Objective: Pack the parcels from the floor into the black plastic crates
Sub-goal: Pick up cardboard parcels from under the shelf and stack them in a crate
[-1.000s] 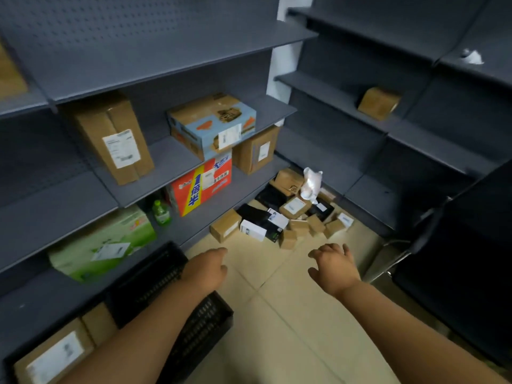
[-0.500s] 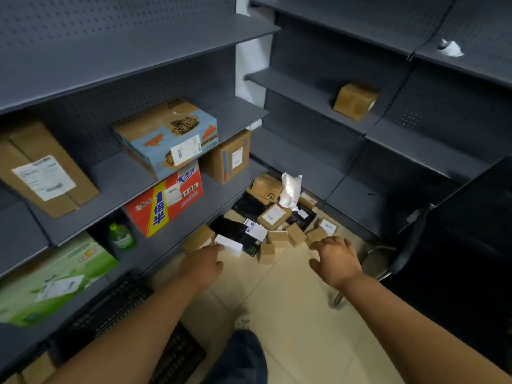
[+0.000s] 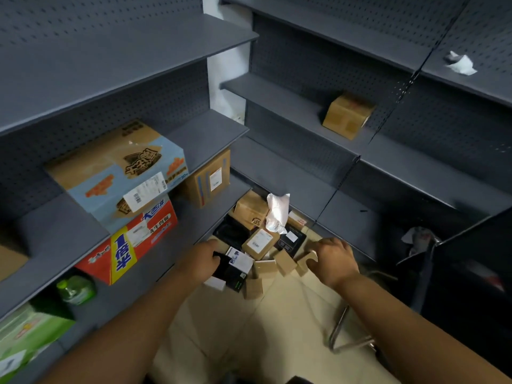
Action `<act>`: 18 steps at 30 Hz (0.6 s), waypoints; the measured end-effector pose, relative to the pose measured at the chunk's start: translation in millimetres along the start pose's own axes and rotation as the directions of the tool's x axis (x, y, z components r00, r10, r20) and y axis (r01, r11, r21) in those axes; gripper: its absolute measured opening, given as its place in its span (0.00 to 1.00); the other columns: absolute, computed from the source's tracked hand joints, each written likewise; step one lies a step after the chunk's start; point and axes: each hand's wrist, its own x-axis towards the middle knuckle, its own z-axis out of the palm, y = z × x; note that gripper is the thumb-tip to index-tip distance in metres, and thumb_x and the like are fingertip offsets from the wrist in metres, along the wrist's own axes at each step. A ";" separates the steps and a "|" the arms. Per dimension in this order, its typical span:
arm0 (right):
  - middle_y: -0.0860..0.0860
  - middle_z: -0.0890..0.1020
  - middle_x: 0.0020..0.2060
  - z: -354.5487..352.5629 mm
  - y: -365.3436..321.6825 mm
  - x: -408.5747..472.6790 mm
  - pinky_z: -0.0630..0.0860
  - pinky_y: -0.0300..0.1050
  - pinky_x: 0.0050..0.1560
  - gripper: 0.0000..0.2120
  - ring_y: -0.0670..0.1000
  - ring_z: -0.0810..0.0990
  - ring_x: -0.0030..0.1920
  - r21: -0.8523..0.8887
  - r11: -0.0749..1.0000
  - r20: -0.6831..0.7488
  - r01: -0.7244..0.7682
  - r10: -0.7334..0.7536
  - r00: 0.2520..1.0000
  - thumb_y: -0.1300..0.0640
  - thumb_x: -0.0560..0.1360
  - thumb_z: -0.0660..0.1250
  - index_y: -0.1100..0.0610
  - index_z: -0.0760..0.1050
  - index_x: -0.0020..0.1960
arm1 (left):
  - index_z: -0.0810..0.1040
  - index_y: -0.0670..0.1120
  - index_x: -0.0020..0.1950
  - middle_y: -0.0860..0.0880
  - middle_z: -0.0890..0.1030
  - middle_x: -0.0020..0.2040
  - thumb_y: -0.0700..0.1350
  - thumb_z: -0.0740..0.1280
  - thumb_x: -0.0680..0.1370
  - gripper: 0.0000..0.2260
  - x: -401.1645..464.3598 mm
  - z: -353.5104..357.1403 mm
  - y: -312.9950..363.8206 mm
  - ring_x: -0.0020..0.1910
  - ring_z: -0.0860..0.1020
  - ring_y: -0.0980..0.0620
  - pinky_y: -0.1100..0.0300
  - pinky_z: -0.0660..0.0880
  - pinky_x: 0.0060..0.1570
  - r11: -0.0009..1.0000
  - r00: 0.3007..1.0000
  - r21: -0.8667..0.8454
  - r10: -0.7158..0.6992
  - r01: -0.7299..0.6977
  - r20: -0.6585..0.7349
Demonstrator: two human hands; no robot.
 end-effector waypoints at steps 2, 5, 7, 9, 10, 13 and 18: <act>0.48 0.76 0.62 -4.9 6.3 21.8 0.59 0.50 0.69 0.16 0.52 0.67 0.66 0.001 1.000 0.012 0.000 0.000 1.000 0.49 0.76 0.61 0.46 0.74 0.62 | 0.72 0.41 0.67 0.40 0.77 0.62 0.39 0.61 0.79 0.16 24.9 -4.1 7.1 0.60 0.76 0.43 0.56 0.70 0.60 1.000 1.000 0.011 0.013 -0.013 0.005; 0.49 0.76 0.61 -8.3 19.0 58.5 0.61 0.49 0.67 0.13 0.52 0.67 0.65 0.006 1.000 0.030 0.009 -0.010 0.999 0.48 0.76 0.60 0.46 0.75 0.60 | 0.71 0.42 0.69 0.41 0.79 0.59 0.40 0.61 0.80 0.17 62.6 -6.4 13.8 0.56 0.77 0.45 0.58 0.70 0.57 0.997 1.000 0.071 0.007 -0.007 0.012; 0.49 0.76 0.61 -6.7 27.4 86.2 0.61 0.49 0.67 0.13 0.52 0.67 0.65 0.021 1.000 0.045 0.008 -0.009 0.999 0.48 0.76 0.61 0.46 0.75 0.59 | 0.69 0.44 0.71 0.44 0.79 0.59 0.43 0.61 0.80 0.18 86.7 -5.4 17.4 0.56 0.77 0.47 0.59 0.71 0.58 0.996 1.000 0.088 -0.020 0.020 0.007; 0.49 0.75 0.62 -3.8 35.3 116.5 0.61 0.50 0.69 0.14 0.52 0.67 0.65 0.045 0.999 0.063 0.003 -0.006 0.998 0.47 0.76 0.62 0.47 0.74 0.60 | 0.69 0.44 0.71 0.44 0.78 0.61 0.44 0.61 0.80 0.19 113.9 -2.0 22.0 0.58 0.77 0.48 0.61 0.69 0.59 0.992 0.999 0.117 -0.037 0.038 -0.010; 0.49 0.75 0.63 -2.3 39.3 133.1 0.61 0.50 0.69 0.15 0.52 0.67 0.66 0.051 0.999 0.073 0.011 -0.015 0.997 0.48 0.76 0.62 0.47 0.74 0.61 | 0.69 0.43 0.70 0.43 0.78 0.62 0.43 0.61 0.80 0.18 127.6 0.1 26.0 0.59 0.76 0.47 0.61 0.68 0.60 0.992 0.999 0.112 -0.052 0.052 0.000; 0.49 0.75 0.64 -2.7 51.5 187.0 0.61 0.49 0.70 0.16 0.51 0.68 0.66 0.050 0.996 0.090 0.067 -0.072 0.993 0.49 0.76 0.62 0.47 0.73 0.64 | 0.73 0.40 0.66 0.42 0.77 0.63 0.40 0.61 0.79 0.16 170.9 5.7 39.8 0.61 0.74 0.44 0.63 0.65 0.58 0.992 0.995 0.079 -0.098 0.097 0.017; 0.48 0.78 0.60 3.3 79.3 284.1 0.69 0.41 0.61 0.16 0.49 0.75 0.59 0.025 0.982 0.083 0.188 -0.190 0.978 0.50 0.77 0.62 0.49 0.74 0.64 | 0.68 0.43 0.70 0.43 0.74 0.66 0.43 0.59 0.80 0.18 254.1 21.1 59.5 0.63 0.73 0.46 0.59 0.67 0.61 0.977 0.981 0.121 -0.184 0.176 0.057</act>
